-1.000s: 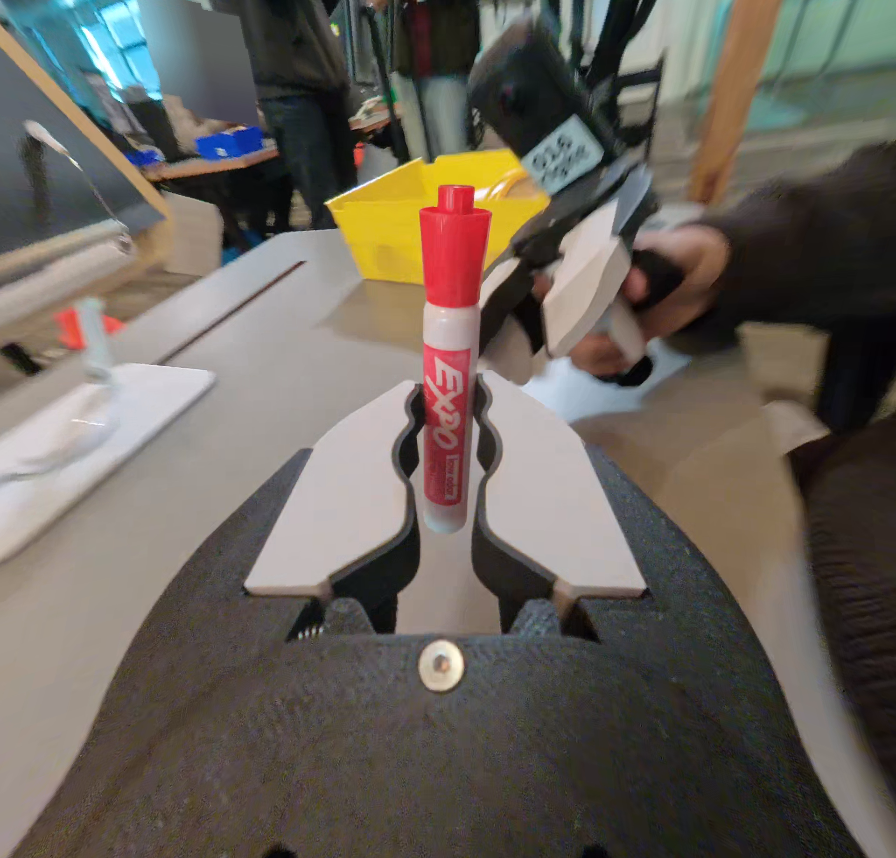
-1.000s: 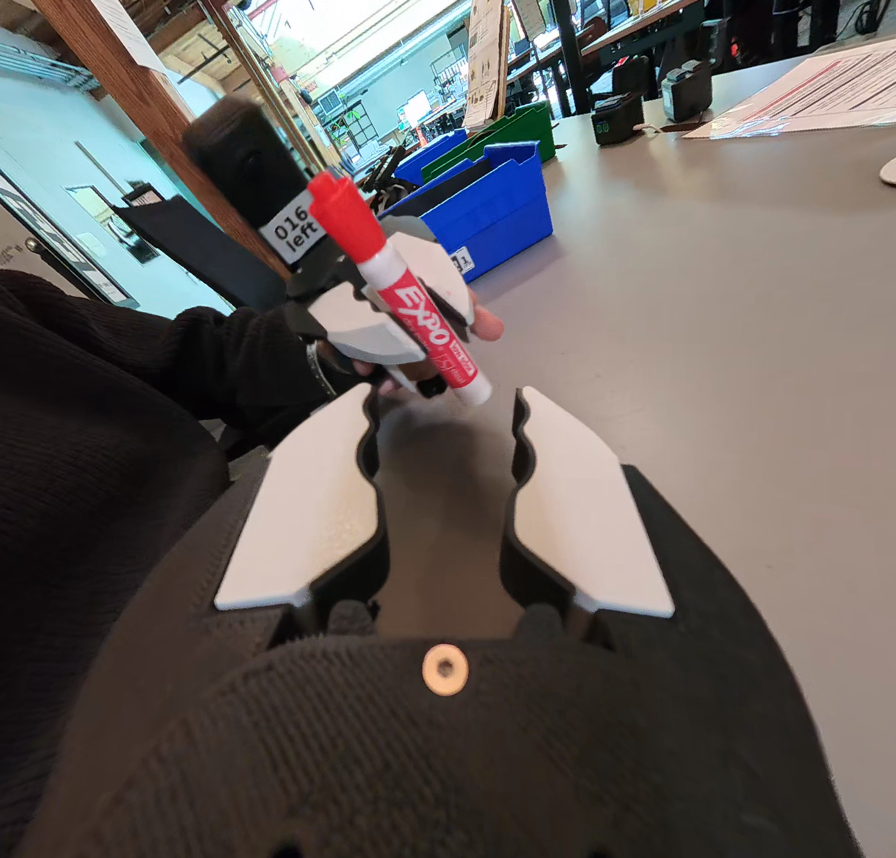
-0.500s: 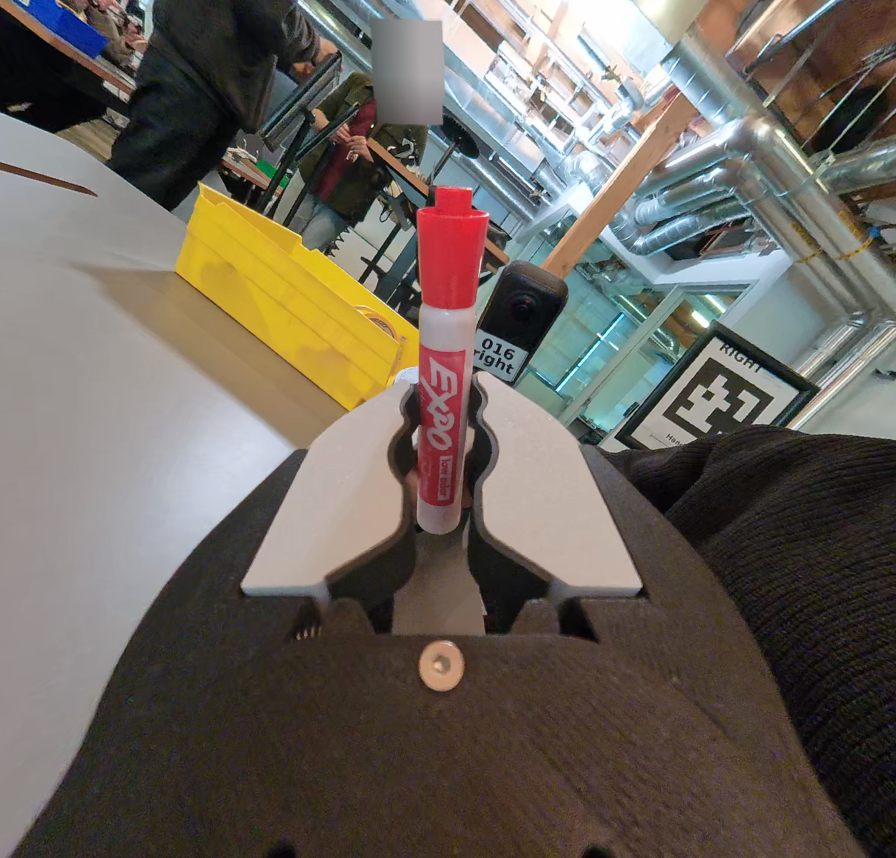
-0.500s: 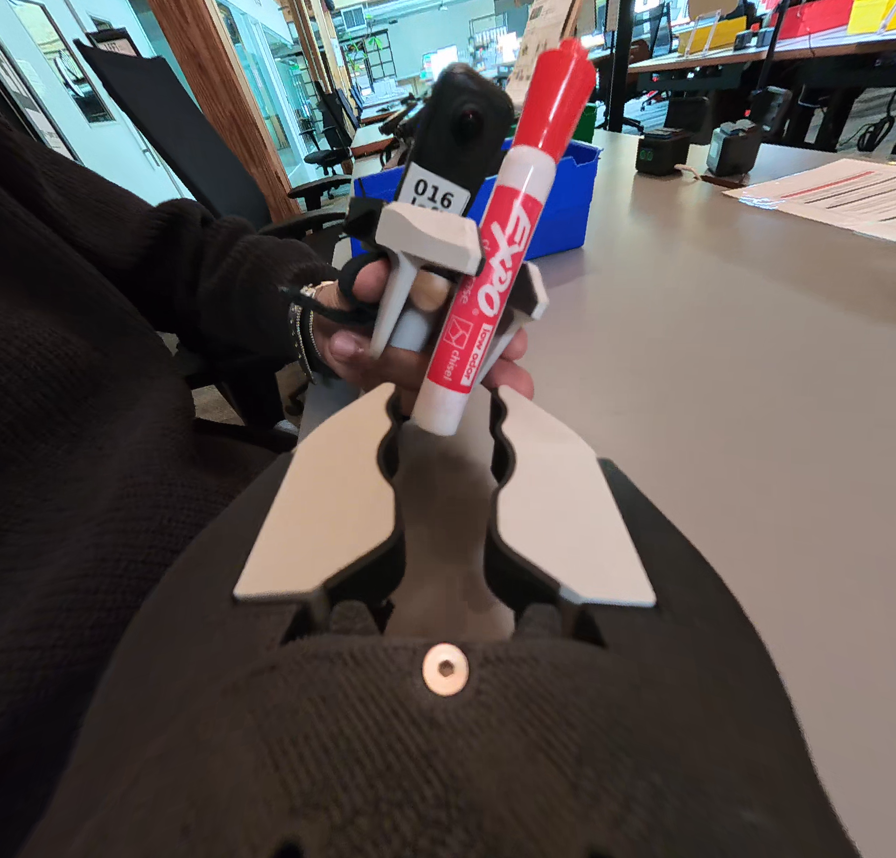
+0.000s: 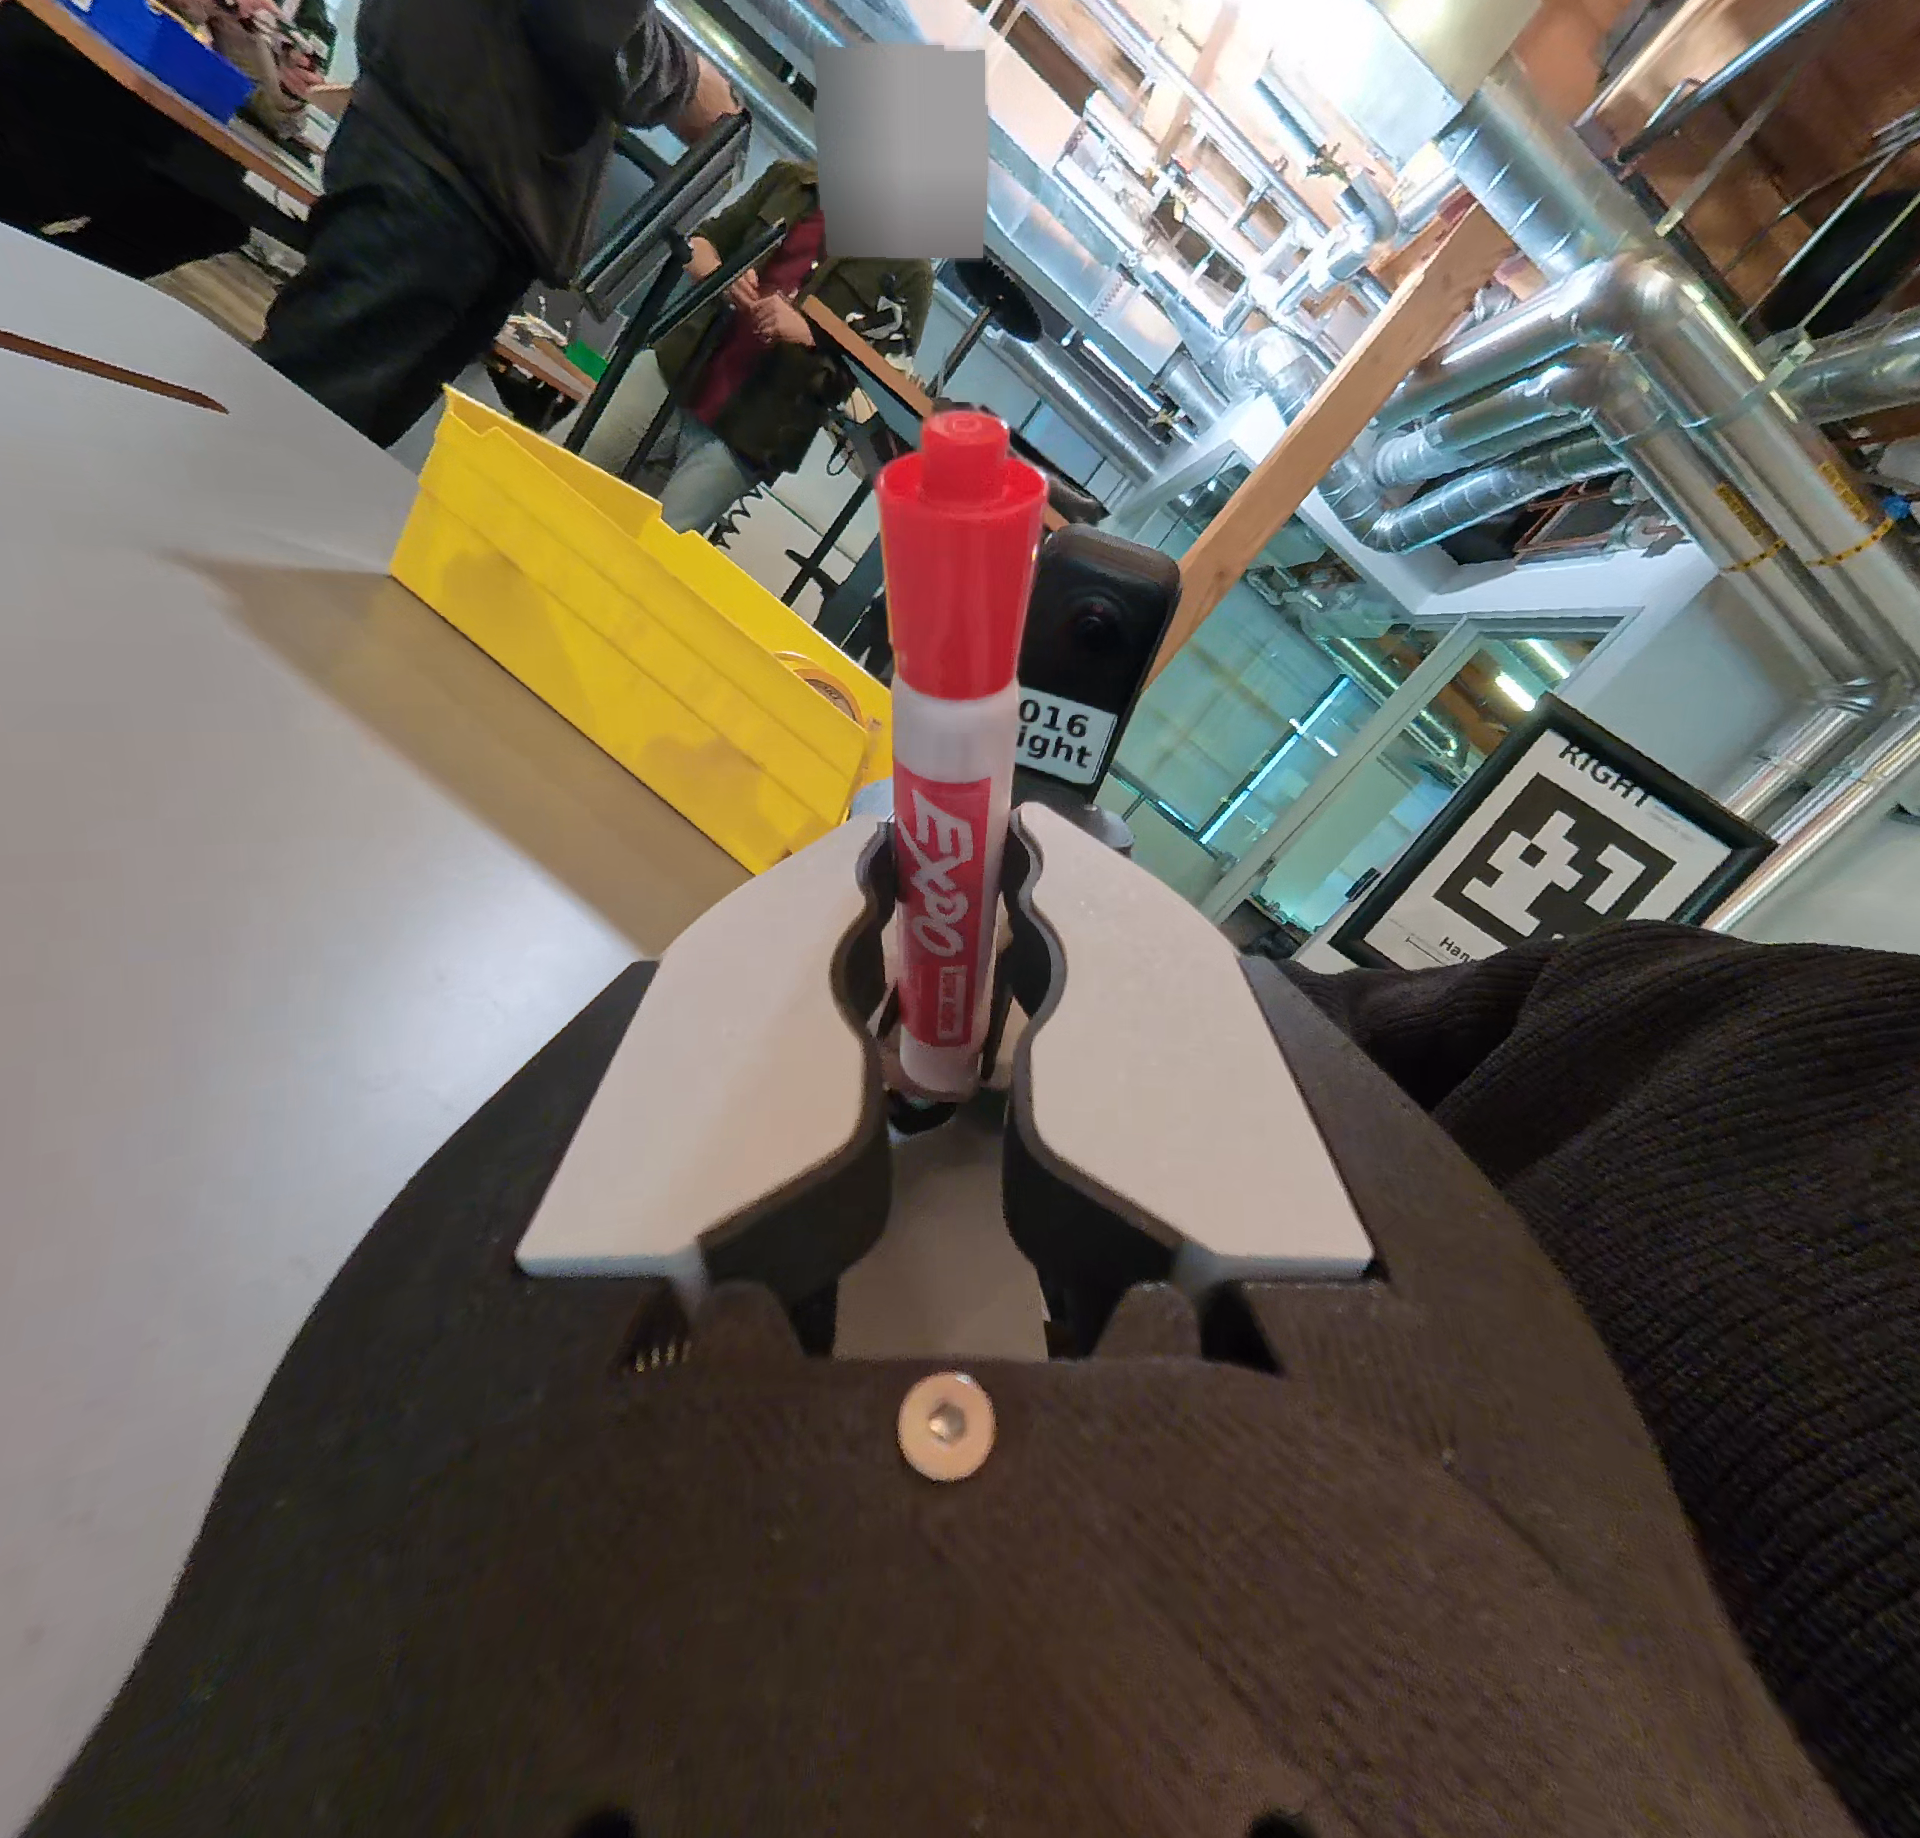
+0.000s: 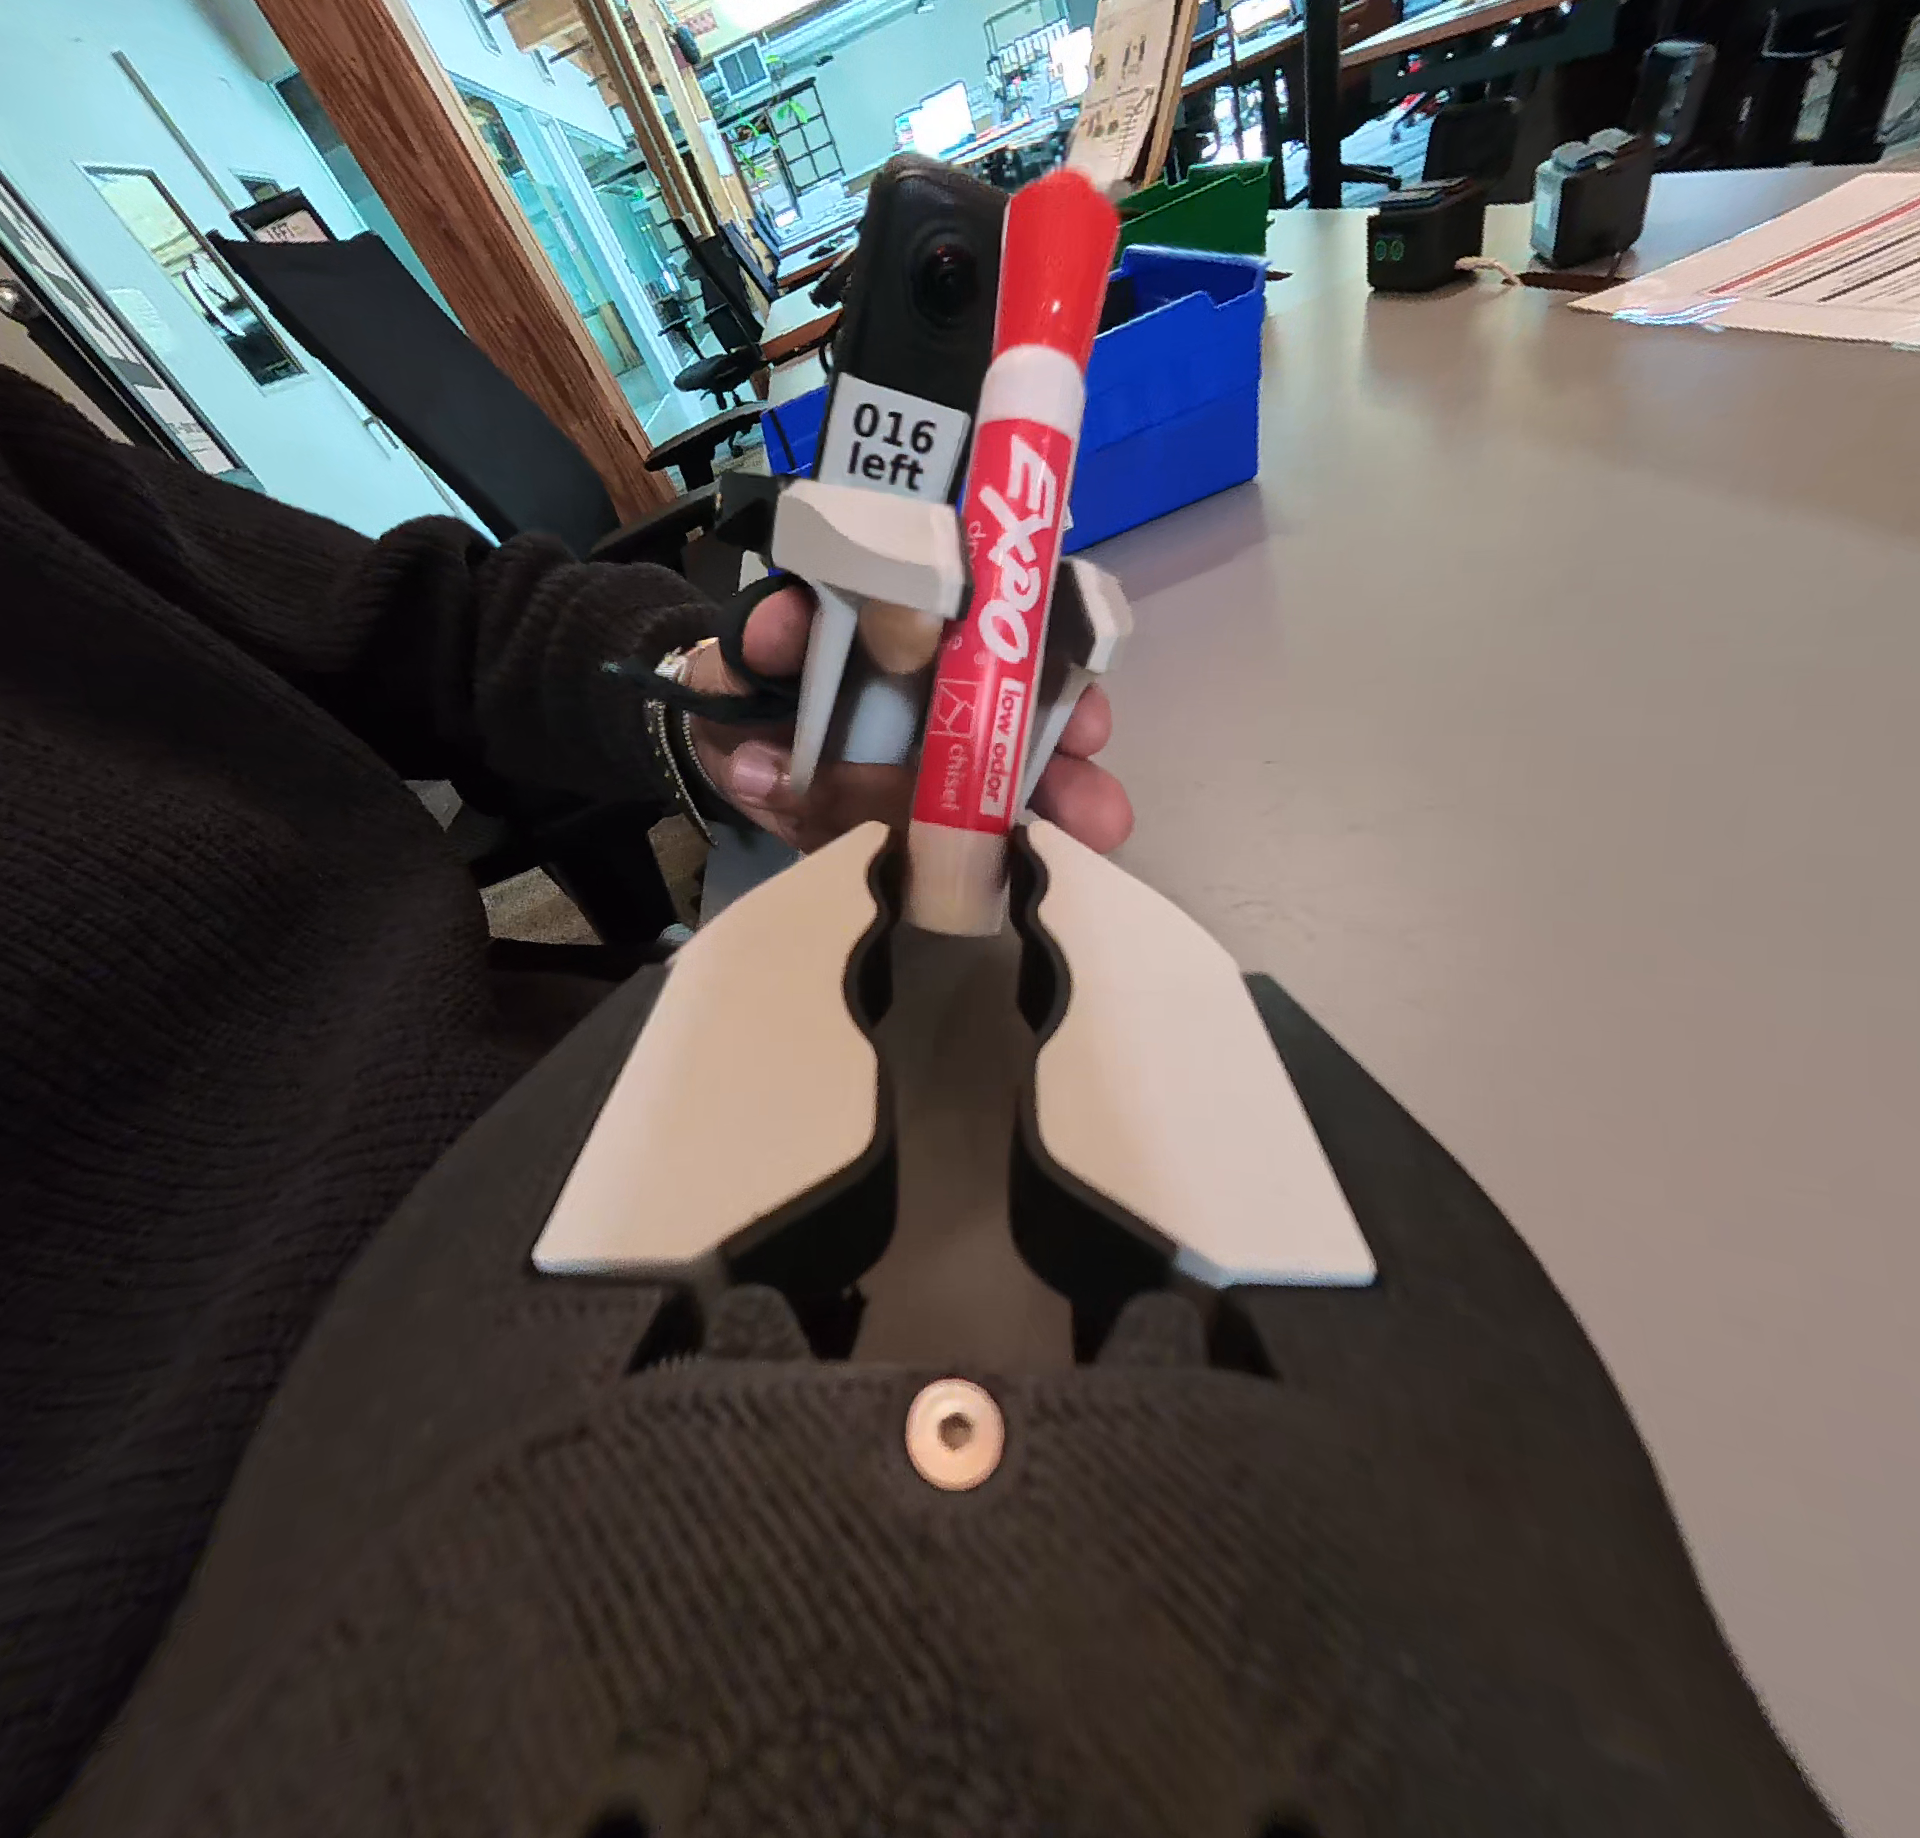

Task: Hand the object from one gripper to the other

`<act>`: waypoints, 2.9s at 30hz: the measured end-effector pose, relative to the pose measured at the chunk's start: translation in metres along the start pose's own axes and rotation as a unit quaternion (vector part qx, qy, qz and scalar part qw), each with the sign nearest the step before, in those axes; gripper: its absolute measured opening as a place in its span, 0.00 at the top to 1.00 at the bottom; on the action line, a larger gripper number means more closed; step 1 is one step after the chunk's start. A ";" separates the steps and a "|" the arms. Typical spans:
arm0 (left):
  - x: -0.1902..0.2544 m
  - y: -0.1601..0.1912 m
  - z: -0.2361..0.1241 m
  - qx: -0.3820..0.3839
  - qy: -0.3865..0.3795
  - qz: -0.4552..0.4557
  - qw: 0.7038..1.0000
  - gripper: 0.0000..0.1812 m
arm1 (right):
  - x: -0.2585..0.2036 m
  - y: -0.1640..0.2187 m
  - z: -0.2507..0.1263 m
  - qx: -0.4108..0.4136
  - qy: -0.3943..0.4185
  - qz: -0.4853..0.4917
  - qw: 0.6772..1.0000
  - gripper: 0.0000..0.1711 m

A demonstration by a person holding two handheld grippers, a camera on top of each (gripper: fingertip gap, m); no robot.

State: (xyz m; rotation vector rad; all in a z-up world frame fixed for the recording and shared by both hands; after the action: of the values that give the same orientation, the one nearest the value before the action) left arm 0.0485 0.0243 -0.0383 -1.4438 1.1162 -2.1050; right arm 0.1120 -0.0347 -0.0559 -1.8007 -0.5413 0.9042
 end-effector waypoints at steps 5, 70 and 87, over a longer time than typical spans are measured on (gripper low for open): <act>-0.002 -0.005 -0.003 -0.021 -0.035 0.043 0.998 0.85 | 0.005 -0.010 -0.014 0.021 0.019 0.004 1.000 0.89; -0.022 0.019 -0.008 -0.240 -0.328 0.741 0.534 0.89 | 0.009 -0.026 -0.028 0.159 -0.072 0.131 0.976 0.69; -0.026 -0.003 -0.015 -0.174 -0.267 0.449 0.834 0.89 | 0.007 -0.020 -0.020 0.118 -0.025 0.047 0.992 0.70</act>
State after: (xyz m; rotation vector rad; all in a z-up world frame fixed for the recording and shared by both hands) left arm 0.0460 0.0499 -0.0544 -1.1567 1.5507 -0.8128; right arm 0.1327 -0.0331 -0.0358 -1.6023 -0.3665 1.0358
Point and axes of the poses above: each gripper's, where its closed fingertips meet, z out along the fingers, y out of its underside, x = y × z across the jaws, the point moved 5 cm from there along -z, back along the fingers, and after that the axes turned 4 degrees about -x, right-handed, at the moved point
